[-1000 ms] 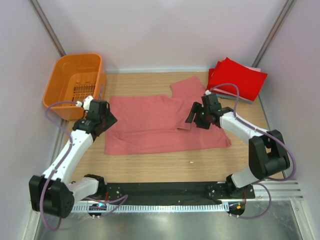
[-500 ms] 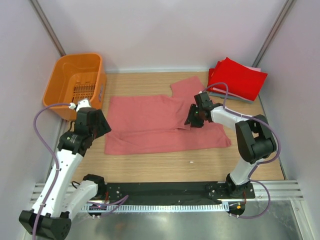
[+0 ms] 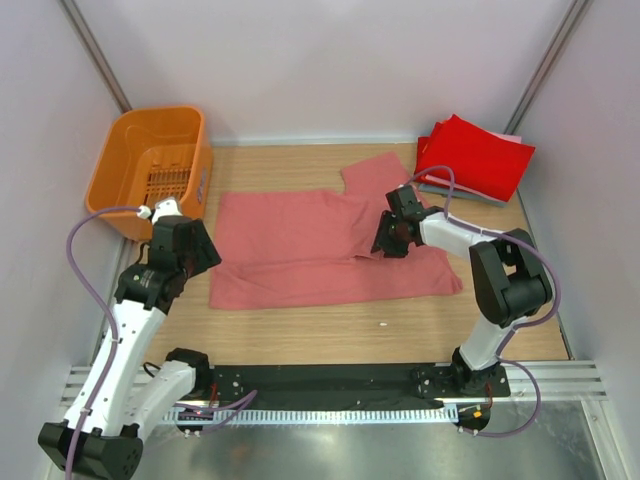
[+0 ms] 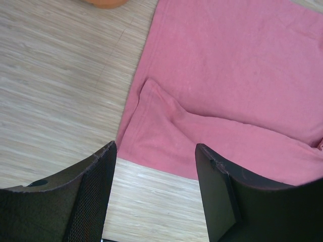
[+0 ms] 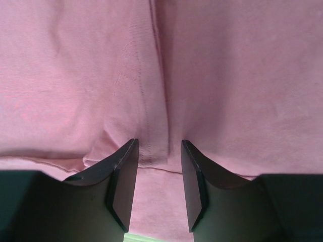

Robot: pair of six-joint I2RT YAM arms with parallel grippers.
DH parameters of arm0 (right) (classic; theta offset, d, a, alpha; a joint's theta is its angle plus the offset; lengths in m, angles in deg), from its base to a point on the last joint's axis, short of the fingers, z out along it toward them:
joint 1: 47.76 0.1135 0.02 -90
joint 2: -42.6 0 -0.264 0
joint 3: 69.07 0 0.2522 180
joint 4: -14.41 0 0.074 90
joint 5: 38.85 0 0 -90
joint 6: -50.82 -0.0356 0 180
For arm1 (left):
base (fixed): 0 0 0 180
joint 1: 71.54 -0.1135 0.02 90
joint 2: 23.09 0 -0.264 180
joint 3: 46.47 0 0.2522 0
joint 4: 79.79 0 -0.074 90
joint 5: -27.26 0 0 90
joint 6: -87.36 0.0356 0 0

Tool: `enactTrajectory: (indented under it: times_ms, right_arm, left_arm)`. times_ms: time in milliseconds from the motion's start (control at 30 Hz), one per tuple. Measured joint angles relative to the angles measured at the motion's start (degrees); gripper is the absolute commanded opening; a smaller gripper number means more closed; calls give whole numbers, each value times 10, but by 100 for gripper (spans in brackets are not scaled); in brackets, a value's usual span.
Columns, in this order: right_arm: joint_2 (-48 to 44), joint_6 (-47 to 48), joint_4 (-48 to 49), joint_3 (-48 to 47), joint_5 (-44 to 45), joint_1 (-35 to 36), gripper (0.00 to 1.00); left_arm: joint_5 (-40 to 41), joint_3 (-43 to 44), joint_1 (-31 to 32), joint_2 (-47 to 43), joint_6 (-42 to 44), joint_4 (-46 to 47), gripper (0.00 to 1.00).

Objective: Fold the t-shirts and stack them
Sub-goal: Fold the tshirt

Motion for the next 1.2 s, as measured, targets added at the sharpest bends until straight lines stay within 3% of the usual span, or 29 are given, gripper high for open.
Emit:
enactTrajectory:
  times_ms: [467,567,633,800,1000,1200]
  right_arm:
    - [-19,-12,3,21,5,13,42]
    - [-11,-14,7,21,3,17,33]
    - [-9,-14,6,21,3,19,22]
    - [-9,-15,5,18,2,22,9]
    - [-6,-14,-17,-19,1,30,7]
    - [30,-9,-46,-130,2,42,10]
  left_arm:
    - [1,-3,-2,-6,0,0,65]
    - [3,-5,-2,-9,0,-1,65]
    - [4,-5,-2,-9,0,0,65]
    - [4,-5,-2,-9,0,0,65]
    - [4,-5,-2,-23,0,-12,65]
    - [0,-5,-2,-51,0,-28,67]
